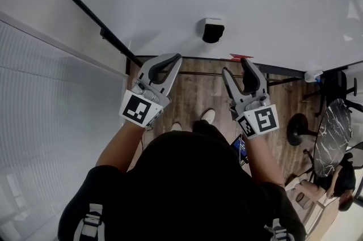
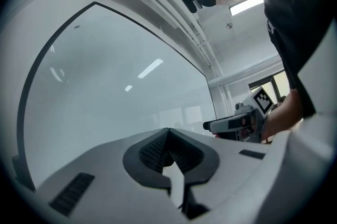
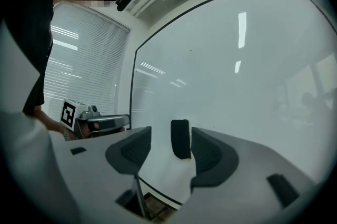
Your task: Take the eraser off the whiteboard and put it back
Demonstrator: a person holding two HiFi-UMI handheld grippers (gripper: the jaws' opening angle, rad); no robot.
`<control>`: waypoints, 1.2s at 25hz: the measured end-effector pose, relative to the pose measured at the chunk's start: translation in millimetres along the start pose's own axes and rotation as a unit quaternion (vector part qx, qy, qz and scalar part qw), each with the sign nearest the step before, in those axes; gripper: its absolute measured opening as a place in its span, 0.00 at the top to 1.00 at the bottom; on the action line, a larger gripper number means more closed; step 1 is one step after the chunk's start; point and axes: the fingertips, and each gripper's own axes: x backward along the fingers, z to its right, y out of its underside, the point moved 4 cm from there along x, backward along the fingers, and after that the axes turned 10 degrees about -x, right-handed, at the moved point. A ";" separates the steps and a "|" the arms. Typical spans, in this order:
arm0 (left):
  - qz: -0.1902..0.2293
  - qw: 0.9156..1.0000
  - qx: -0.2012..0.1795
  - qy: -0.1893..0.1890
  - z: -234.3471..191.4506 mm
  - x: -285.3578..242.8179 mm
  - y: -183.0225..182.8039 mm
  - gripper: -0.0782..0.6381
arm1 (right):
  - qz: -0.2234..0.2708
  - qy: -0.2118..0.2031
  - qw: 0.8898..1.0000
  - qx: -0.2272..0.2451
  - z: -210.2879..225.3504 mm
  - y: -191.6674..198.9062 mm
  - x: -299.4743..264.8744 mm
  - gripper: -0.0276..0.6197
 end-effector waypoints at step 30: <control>-0.034 0.998 0.037 0.047 52.9 16.8 26.9 0.88 | -0.013 -0.038 0.999 -0.012 -31.2 34.8 26.9 0.95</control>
